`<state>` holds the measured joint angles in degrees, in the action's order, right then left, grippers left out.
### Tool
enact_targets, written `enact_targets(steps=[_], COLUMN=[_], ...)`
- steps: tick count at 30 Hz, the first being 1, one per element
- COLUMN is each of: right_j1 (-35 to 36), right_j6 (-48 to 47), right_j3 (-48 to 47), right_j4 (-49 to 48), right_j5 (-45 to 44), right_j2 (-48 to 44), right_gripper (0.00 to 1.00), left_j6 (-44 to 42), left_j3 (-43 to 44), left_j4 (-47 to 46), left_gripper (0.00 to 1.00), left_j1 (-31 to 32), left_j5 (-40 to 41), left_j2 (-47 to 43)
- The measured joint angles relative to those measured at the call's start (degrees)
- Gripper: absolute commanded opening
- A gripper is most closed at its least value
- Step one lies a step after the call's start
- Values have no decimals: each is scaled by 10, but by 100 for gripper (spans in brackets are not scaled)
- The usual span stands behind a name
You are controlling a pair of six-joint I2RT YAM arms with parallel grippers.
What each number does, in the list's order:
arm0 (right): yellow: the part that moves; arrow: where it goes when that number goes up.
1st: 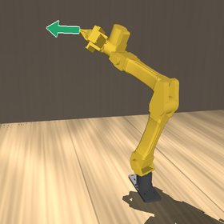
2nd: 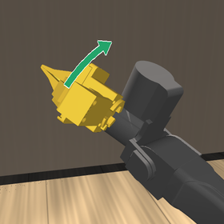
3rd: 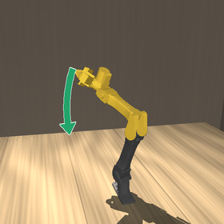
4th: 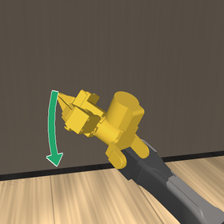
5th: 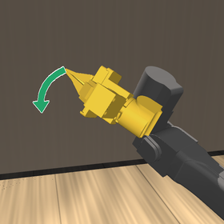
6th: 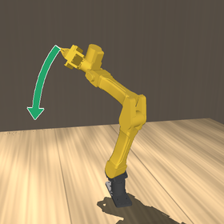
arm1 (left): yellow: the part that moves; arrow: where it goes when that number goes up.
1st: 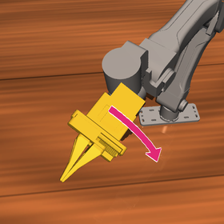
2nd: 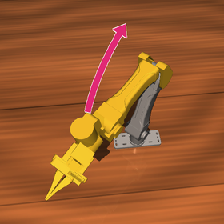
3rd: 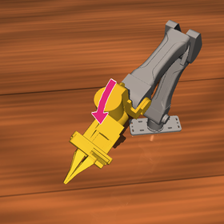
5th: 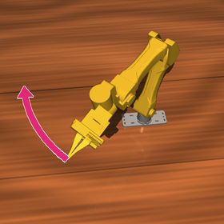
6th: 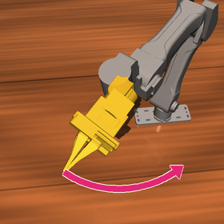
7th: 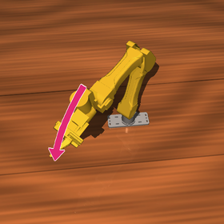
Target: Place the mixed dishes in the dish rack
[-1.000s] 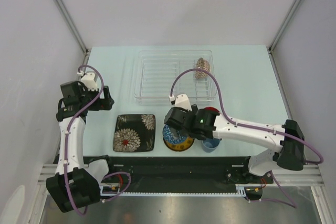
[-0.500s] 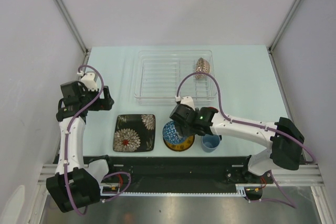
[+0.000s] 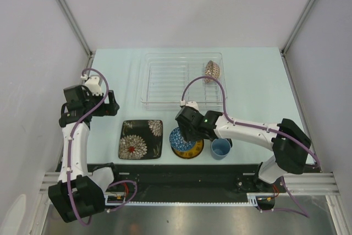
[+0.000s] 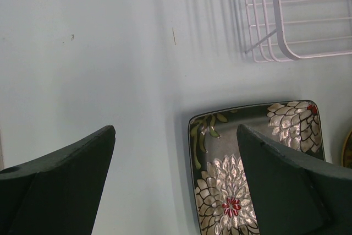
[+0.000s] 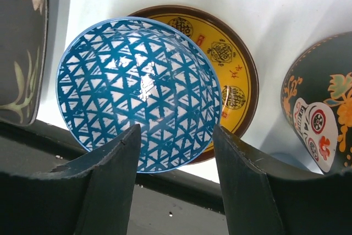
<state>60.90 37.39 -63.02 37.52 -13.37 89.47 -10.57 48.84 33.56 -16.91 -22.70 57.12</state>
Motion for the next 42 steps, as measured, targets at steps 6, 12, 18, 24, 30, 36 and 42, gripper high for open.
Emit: enact_targets(steps=[6,12,18,24,30,36,42], right_j1=[0,-4,-7,-7,-7,-12,-24], right_j6=[-1,-2,-10,-14,-15,-14,-17], right_j3=[0,0,0,0,0,0,0], right_j4=[-5,-6,-8,0,-2,-16,-24], right_j5=[5,8,8,5,8,23,40], right_j2=[1,13,13,7,7,45,73], right_gripper=[59,63,68,68,63,60,31], left_j6=[0,0,0,0,0,0,0], left_j3=[0,0,-5,-9,-11,-11,-11], left_j4=[0,0,0,-5,-9,-9,-8], left_gripper=[98,97,97,97,97,97,98], left_j1=[0,0,0,0,0,0,0], left_j5=[0,0,0,0,0,0,0], left_j2=[1,1,1,1,1,1,1])
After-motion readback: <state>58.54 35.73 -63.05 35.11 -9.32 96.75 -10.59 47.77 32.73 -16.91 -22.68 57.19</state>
